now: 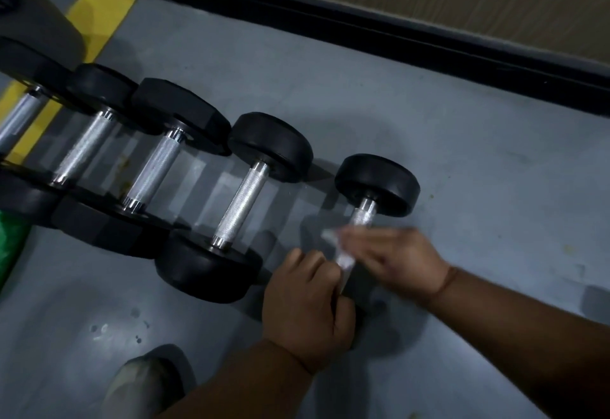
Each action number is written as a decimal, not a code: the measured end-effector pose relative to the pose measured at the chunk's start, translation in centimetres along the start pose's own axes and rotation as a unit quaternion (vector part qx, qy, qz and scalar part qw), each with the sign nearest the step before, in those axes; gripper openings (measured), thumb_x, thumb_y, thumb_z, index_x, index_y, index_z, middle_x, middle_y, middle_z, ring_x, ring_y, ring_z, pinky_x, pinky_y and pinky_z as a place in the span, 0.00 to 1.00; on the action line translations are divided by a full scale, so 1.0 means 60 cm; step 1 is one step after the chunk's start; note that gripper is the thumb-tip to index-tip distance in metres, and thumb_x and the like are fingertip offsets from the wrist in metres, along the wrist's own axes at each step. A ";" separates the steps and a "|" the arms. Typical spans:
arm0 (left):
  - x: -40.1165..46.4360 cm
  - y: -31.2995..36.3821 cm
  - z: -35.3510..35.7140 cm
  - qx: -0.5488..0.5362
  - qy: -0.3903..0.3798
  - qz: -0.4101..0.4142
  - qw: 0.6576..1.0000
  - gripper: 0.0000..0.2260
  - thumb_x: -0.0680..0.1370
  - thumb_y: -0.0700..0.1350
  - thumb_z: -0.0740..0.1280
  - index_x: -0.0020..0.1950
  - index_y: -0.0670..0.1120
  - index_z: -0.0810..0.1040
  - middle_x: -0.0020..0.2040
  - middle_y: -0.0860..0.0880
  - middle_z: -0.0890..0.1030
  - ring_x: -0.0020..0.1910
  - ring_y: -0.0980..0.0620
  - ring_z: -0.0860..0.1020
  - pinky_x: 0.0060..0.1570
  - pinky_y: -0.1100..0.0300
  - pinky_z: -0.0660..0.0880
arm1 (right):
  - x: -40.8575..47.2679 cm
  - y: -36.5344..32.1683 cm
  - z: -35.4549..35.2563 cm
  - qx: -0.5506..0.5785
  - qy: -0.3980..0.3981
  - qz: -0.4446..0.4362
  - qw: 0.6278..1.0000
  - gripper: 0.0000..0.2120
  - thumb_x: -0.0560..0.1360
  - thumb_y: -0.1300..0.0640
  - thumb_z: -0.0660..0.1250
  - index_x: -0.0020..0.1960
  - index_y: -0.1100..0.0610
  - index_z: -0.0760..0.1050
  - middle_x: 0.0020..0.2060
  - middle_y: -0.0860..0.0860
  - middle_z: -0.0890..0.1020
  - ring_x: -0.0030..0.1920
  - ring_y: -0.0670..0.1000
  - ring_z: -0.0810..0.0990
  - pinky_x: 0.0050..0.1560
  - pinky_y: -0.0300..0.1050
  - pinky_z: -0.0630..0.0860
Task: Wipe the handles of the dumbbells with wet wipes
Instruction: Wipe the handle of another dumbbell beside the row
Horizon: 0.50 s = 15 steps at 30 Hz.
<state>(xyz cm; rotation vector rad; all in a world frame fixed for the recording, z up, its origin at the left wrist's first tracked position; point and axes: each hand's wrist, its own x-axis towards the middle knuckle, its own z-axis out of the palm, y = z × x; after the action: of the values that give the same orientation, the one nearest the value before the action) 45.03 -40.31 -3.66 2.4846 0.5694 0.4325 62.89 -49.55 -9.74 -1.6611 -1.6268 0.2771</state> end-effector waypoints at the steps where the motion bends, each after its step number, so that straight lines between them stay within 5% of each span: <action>1: 0.000 0.002 0.001 0.004 0.001 -0.006 1.000 0.04 0.68 0.42 0.62 0.35 0.44 0.68 0.35 0.45 0.69 0.35 0.42 0.67 0.35 0.45 0.66 | 0.013 0.009 -0.011 -0.014 0.047 0.044 0.998 0.11 0.78 0.57 0.70 0.59 0.53 0.84 0.59 0.45 0.83 0.59 0.39 0.81 0.60 0.39 0.79; 4: -0.004 0.006 0.002 0.009 -0.003 -0.011 1.000 0.05 0.68 0.42 0.63 0.35 0.43 0.68 0.35 0.45 0.69 0.35 0.42 0.67 0.35 0.45 0.66 | 0.009 -0.003 -0.009 -0.021 0.084 0.081 0.993 0.11 0.79 0.56 0.69 0.59 0.57 0.84 0.59 0.46 0.83 0.59 0.41 0.82 0.64 0.35 0.75; 9: -0.002 0.004 0.002 0.012 -0.009 0.005 1.000 0.05 0.69 0.43 0.63 0.36 0.43 0.70 0.36 0.44 0.70 0.35 0.42 0.68 0.36 0.46 0.67 | -0.039 -0.030 0.022 0.063 -0.076 -0.034 0.995 0.11 0.74 0.66 0.70 0.56 0.61 0.84 0.58 0.53 0.84 0.57 0.50 0.84 0.58 0.44 0.81; 15: -0.005 0.017 0.007 0.021 -0.005 -0.011 1.000 0.05 0.68 0.42 0.64 0.35 0.43 0.69 0.35 0.45 0.69 0.34 0.42 0.67 0.33 0.46 0.65 | 0.002 0.005 -0.015 -0.001 0.098 0.097 0.990 0.10 0.78 0.58 0.72 0.58 0.56 0.84 0.59 0.45 0.83 0.59 0.36 0.80 0.63 0.36 0.76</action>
<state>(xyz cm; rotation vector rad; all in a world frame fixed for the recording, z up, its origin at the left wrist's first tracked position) 45.25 -41.44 -3.44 2.5169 0.6077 0.4027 63.72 -49.73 -9.26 -1.7917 -1.3234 0.2015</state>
